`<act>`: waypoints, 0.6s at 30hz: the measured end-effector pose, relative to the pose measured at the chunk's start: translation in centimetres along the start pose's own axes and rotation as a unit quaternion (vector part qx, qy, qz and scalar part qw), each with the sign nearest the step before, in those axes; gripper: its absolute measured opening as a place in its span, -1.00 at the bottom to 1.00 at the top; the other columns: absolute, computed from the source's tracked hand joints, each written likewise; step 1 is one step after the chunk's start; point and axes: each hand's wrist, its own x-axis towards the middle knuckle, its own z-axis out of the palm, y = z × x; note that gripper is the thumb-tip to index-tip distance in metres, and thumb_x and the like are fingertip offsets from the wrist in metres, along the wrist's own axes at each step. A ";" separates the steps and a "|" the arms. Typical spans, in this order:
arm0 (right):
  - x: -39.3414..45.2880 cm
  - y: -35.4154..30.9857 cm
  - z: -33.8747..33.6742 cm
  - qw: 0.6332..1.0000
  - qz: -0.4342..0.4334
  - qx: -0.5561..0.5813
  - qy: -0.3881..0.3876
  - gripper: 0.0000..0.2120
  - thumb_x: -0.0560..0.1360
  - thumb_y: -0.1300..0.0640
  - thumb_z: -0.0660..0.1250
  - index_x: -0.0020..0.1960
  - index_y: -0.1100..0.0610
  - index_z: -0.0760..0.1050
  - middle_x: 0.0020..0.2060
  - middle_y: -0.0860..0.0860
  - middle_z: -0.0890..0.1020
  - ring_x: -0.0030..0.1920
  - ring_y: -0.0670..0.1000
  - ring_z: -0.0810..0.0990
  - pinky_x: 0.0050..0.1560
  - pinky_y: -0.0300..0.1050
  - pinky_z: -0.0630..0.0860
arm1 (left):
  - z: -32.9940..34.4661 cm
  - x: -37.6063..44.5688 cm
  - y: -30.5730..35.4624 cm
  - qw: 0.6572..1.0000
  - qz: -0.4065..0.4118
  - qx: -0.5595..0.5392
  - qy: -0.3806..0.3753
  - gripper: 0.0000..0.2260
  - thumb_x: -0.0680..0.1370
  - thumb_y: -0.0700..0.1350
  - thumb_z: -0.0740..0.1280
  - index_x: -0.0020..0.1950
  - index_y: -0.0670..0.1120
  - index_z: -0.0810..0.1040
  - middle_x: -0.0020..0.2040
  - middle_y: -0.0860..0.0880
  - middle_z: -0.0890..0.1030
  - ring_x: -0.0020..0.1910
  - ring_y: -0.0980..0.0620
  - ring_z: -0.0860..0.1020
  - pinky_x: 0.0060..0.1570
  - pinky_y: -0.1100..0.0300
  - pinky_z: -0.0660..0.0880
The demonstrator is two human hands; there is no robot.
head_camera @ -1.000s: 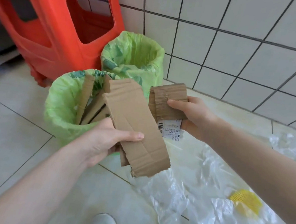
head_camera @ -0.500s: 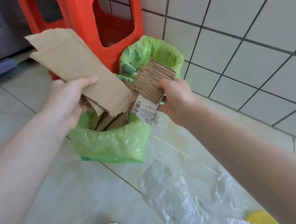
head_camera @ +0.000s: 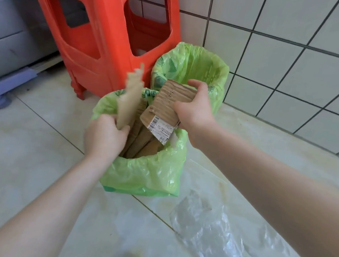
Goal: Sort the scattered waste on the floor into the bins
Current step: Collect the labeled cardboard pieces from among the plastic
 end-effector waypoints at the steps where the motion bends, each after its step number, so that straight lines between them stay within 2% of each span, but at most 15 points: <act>1: 0.0 0.1 0.2 0.999 -0.017 -0.030 0.000 -0.48 0.44 0.37 0.21 0.29 -0.04 0.26 -0.08 0.01 0.51 -0.09 0.07 0.59 -0.09 0.20 0.63 | 0.4 0.0 0.1 0.998 0.023 0.032 -0.042 -0.89 0.49 -0.10 0.37 -0.12 -0.14 0.60 -0.29 -0.12 0.58 -0.19 -0.23 0.57 -0.25 0.05 0.50; 4: 0.0 0.4 1.0 0.993 -0.038 -0.104 -0.026 -0.56 0.44 0.29 0.27 0.27 0.04 0.29 0.01 0.08 0.55 -0.03 0.10 0.59 -0.09 0.02 0.59 | 0.6 0.1 1.3 0.990 0.053 0.032 -0.130 -0.78 0.52 -0.05 0.34 0.14 -0.03 0.62 -0.14 -0.08 0.64 -0.11 -0.16 0.57 -0.20 0.12 0.47; 6: 0.0 0.6 1.4 0.986 -0.049 -0.155 -0.045 -0.65 0.44 0.22 0.27 0.21 0.12 0.34 -0.01 0.13 0.57 -0.02 0.16 0.58 -0.16 -0.04 0.51 | 0.3 0.1 2.1 0.989 0.072 -0.007 -0.130 -0.63 0.52 0.01 0.35 0.32 0.00 0.50 0.10 -0.06 0.64 0.11 -0.13 0.56 0.01 0.13 0.46; 8: 0.2 0.9 1.5 0.971 -0.067 -0.224 -0.053 -0.72 0.45 0.18 0.26 0.15 0.16 0.38 -0.06 0.14 0.58 -0.04 0.18 0.58 -0.16 -0.01 0.54 | -0.2 0.2 2.5 0.991 0.087 -0.022 -0.098 -0.55 0.50 0.03 0.36 0.38 -0.01 0.43 0.15 -0.04 0.61 0.14 -0.10 0.54 0.06 0.12 0.44; 10: 0.3 1.0 1.4 0.964 -0.064 -0.249 -0.061 -0.72 0.46 0.17 0.26 0.16 0.16 0.35 -0.08 0.14 0.58 -0.11 0.19 0.62 -0.14 0.09 0.62 | -0.5 0.4 2.2 0.992 0.116 -0.011 -0.050 -0.63 0.47 0.00 0.36 0.27 0.00 0.52 0.00 -0.03 0.64 0.00 -0.09 0.56 -0.02 0.11 0.49; 13: 0.4 0.9 1.4 0.979 -0.023 -0.181 -0.088 -0.67 0.49 0.21 0.25 0.22 0.08 0.27 -0.04 0.18 0.58 -0.25 0.17 0.69 -0.29 0.08 0.66 | -0.7 1.0 1.9 0.988 0.154 -0.004 -0.004 -0.77 0.45 -0.09 0.33 0.09 -0.01 0.61 -0.15 -0.04 0.66 -0.10 -0.13 0.57 -0.07 -0.02 0.57; 15: 0.3 1.0 1.7 0.980 -0.025 -0.169 -0.105 -0.61 0.49 0.25 0.26 0.26 0.04 0.25 -0.04 0.20 0.58 -0.30 0.15 0.70 -0.32 0.05 0.67 | -0.2 1.2 1.8 0.986 0.166 0.024 -0.018 -0.82 0.45 -0.14 0.33 0.03 -0.04 0.61 -0.19 -0.08 0.64 -0.13 -0.17 0.57 -0.14 -0.02 0.57; 18: -0.1 1.8 2.4 0.942 -0.078 -0.305 -0.118 -0.58 0.48 0.23 0.32 0.30 0.10 0.29 -0.07 0.16 0.57 -0.20 0.16 0.67 -0.24 0.06 0.66 | 1.4 1.4 1.2 0.983 0.117 0.103 -0.099 -0.90 0.47 -0.17 0.32 -0.07 -0.14 0.59 -0.22 -0.14 0.60 -0.23 -0.22 0.54 -0.26 0.03 0.52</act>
